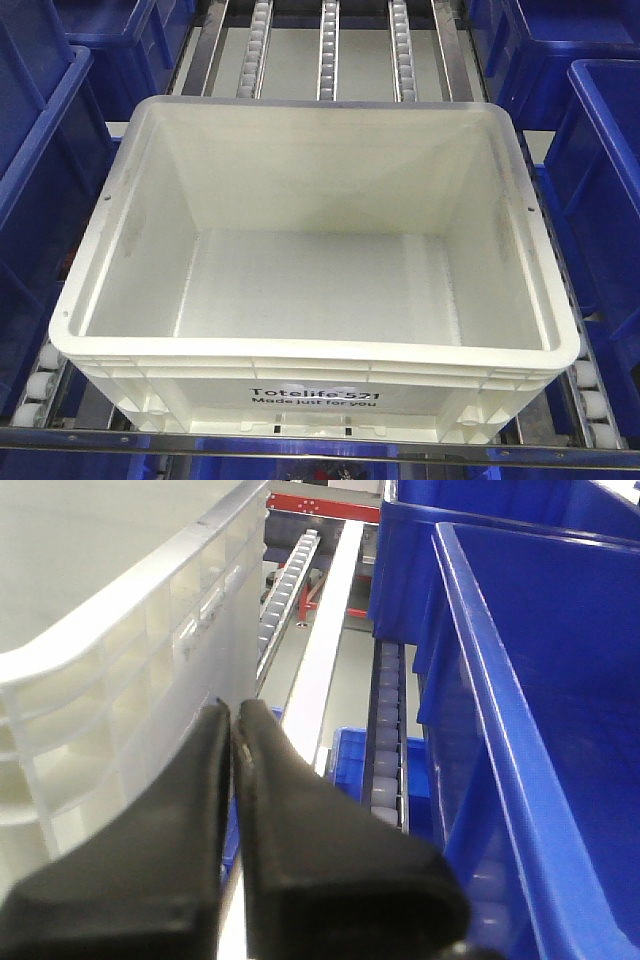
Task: Move bin from left to right shelf
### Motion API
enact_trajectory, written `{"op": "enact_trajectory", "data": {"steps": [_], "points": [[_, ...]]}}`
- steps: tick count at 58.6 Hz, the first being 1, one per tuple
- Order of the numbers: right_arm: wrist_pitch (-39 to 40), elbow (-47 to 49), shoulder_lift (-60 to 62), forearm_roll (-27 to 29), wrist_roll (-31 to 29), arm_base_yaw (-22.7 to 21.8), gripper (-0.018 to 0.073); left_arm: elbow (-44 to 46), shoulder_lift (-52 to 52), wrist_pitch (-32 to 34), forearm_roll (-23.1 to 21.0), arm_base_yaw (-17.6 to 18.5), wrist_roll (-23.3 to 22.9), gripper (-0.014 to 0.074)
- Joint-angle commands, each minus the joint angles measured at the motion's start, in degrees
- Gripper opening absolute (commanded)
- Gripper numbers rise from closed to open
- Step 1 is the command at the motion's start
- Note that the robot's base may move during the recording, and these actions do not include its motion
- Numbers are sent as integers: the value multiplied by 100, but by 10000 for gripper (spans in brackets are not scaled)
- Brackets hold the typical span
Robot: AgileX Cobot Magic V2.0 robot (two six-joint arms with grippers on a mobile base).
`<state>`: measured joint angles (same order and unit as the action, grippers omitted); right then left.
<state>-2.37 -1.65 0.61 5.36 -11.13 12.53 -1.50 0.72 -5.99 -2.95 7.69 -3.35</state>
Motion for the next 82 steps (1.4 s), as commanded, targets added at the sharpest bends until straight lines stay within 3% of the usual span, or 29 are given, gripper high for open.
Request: {"op": "enact_trajectory", "data": {"steps": [1, 58, 68, 82], "points": [[399, -106, 57, -3, 4, 0, -4, -112, 84, 412, -31, 22, -21, -6], [399, -106, 57, -3, 4, 0, -4, -112, 84, 412, -31, 22, -21, -6], [417, -106, 57, -3, 4, 0, -4, -108, 84, 629, -12, 22, -13, -6], [991, -100, 57, 4, 8, 0, -4, -108, 84, 1550, -39, 16, -37, -6]]}}
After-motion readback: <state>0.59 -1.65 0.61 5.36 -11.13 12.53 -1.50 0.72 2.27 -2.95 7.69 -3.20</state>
